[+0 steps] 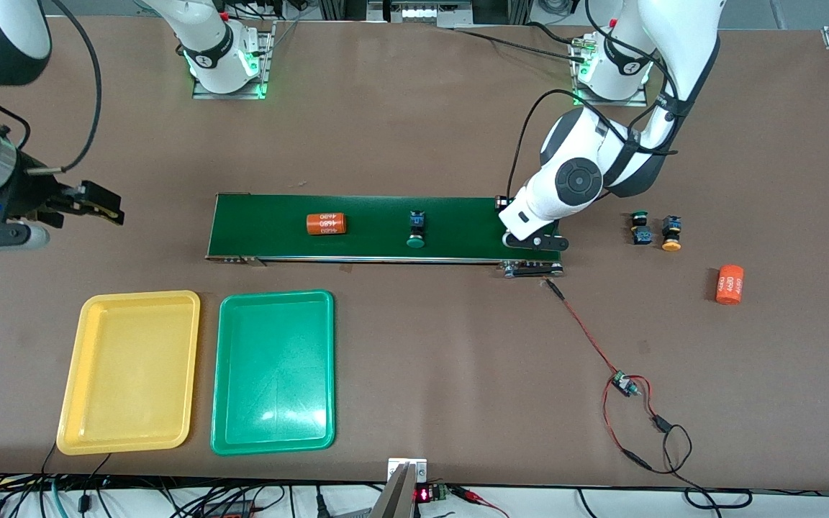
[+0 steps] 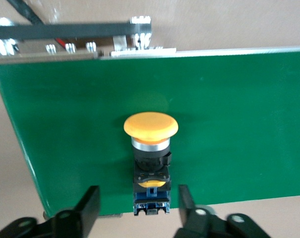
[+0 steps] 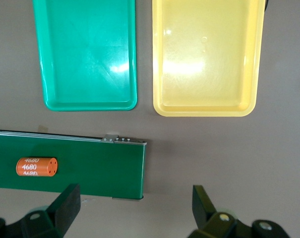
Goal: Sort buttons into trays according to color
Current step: 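Lower the right gripper to the belt while the left gripper reaches the buttons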
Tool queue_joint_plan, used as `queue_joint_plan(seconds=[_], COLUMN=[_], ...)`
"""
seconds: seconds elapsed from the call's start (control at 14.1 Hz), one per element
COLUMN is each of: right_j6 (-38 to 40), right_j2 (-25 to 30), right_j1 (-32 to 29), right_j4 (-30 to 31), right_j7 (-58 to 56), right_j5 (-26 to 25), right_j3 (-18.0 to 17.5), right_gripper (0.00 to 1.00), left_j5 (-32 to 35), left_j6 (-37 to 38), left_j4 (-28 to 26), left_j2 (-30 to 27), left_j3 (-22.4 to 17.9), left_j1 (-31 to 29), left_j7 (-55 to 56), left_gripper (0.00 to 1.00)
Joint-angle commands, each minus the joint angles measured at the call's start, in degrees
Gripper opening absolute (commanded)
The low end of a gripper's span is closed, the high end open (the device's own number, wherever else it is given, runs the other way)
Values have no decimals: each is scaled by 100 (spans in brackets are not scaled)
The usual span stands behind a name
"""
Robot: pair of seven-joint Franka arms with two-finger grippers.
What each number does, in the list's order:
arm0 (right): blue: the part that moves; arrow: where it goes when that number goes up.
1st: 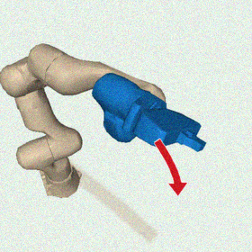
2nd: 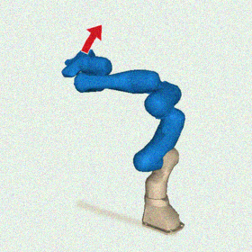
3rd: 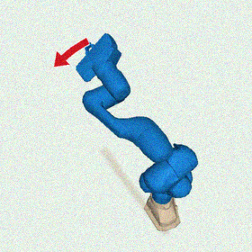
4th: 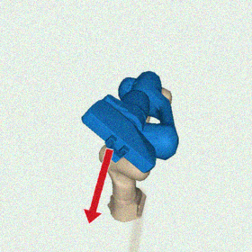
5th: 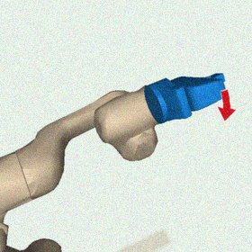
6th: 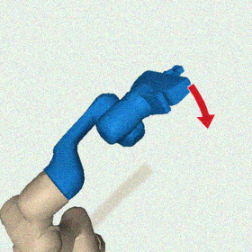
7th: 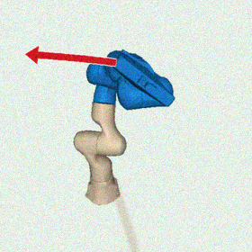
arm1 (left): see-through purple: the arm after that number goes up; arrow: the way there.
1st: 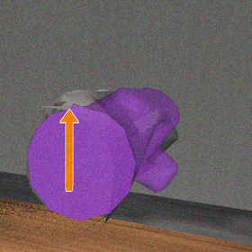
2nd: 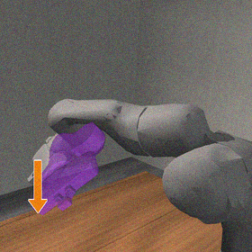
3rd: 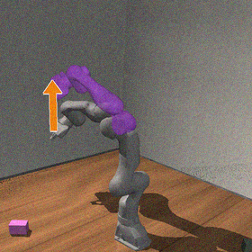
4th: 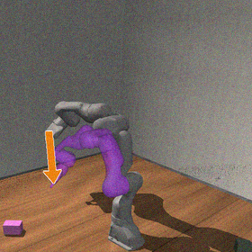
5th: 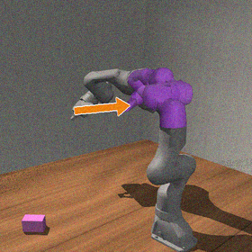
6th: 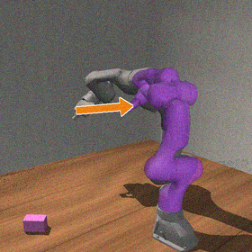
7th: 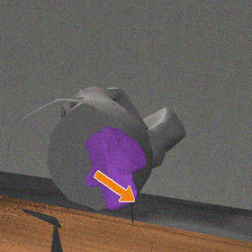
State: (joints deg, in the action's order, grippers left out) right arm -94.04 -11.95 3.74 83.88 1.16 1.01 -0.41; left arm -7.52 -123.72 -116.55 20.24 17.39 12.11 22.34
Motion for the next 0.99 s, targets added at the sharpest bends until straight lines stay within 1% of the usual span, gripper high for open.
queue_joint_plan(seconds=[0.0,0.07,0.14,0.28,0.35,0.43,0.5,0.57,0.64,0.71,0.85,0.92], right_j6=[-124,-106,-124,-133,-176,-220,-238,-238,-238,-212,-246,-264], right_j2=[-97,-193,-298,-334,-352,-404,-483,-571,-641,-781,-1080,-1194], right_j1=[21,30,65,424,634,897,1187,1460,1680,1952,2453,2525], right_j4=[31,58,67,67,67,76,76,67,67,67,67,58], right_j7=[34,34,34,77,373,916,1400,1770,1965,2045,2291,2414], right_j5=[66,101,119,119,119,110,110,119,119,127,162,284], right_j3=[-21,-30,-47,-39,-39,-39,-47,-47,-47,-47,-47,-47], right_gripper=[100,100,100,100,100,100,100,100,100,100,100,100], left_j5=[-196,-406,-452,-400,-399,-391,-243,168,511,619,647,655], left_j6=[233,426,671,1260,1315,1315,1315,1315,1350,1377,1377,1359], left_j4=[19,36,149,186,168,142,107,98,72,19,-52,-104], left_j2=[-502,-669,-792,-995,-996,-996,-996,-978,-952,-917,-672,-558], left_j3=[-16,-25,-34,-60,-112,-226,-340,-481,-578,-648,-1008,-1096], left_j1=[-34,-77,-226,-734,-928,-1069,-1088,-1097,-1149,-1185,-1194,-1211], left_j7=[156,157,130,34,-45,-124,-142,-142,-151,-195,-369,-658], left_gripper=[100,100,100,100,100,100,100,100,100,100,100,100])
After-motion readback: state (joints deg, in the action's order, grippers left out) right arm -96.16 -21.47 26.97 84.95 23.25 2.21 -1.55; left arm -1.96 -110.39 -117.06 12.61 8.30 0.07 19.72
